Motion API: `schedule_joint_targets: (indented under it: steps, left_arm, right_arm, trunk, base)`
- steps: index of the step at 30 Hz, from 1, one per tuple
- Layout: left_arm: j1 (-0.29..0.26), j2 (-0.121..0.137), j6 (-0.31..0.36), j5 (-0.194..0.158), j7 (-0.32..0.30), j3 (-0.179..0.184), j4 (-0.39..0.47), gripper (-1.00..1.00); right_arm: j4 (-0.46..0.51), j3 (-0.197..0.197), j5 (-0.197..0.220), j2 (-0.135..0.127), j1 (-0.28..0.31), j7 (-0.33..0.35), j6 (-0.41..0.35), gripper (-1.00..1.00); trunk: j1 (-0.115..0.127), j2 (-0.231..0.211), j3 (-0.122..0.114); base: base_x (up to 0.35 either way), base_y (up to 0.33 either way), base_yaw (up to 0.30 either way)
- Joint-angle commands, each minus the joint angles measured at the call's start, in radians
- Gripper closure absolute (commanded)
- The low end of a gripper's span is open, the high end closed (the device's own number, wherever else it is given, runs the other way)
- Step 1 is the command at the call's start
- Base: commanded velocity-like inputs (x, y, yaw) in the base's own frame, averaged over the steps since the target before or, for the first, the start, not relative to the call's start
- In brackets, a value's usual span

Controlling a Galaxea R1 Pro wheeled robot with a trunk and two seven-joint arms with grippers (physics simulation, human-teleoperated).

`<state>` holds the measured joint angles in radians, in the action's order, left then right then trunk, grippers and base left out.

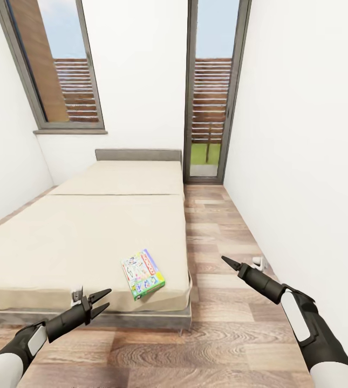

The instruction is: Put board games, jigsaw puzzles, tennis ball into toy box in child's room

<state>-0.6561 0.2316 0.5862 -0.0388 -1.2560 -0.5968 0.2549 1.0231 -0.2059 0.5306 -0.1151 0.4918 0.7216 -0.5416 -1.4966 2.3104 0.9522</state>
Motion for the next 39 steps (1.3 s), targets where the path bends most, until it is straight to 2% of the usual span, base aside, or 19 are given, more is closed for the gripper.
schedule_joint_targets:
  steps: [1, 3, 16, 24, 39]
  left_arm:
    - [0.000, 0.000, 0.010, -0.004, -0.002, 0.001, 0.000, -1.00]
    - [0.000, 0.000, 0.010, -0.004, -0.002, 0.001, 0.000, -1.00]
    - [0.000, -0.002, 0.008, -0.004, 0.000, 0.002, 0.000, -1.00]
    - [0.000, -0.004, 0.007, -0.003, 0.001, 0.002, 0.000, -1.00]
    - [0.000, -0.006, 0.006, -0.003, 0.001, 0.002, 0.000, -1.00]
  right_arm:
    - [0.000, -0.001, 0.006, 0.000, 0.001, 0.001, -0.008, -1.00]
    - [0.000, -0.001, 0.006, 0.000, 0.001, 0.001, -0.008, -1.00]
    - [0.000, -0.002, 0.006, -0.001, 0.001, 0.001, -0.008, -1.00]
    - [0.000, -0.003, 0.007, -0.001, 0.001, 0.001, -0.008, -1.00]
    - [0.000, -0.006, 0.008, -0.001, 0.001, 0.001, -0.008, -1.00]
  trunk:
    - [-0.004, 0.008, 0.004]
    - [-0.011, 0.022, 0.010]
    - [-0.011, 0.022, 0.010]
    - [-0.011, 0.022, 0.010]
    - [-0.011, 0.022, 0.010]
  base:
    - [0.000, 0.000, 0.000]
    - [0.000, 0.000, 0.000]
    - [0.000, -0.003, 0.000]
    - [0.000, -0.171, 0.000]
    - [0.046, -0.070, 0.000]
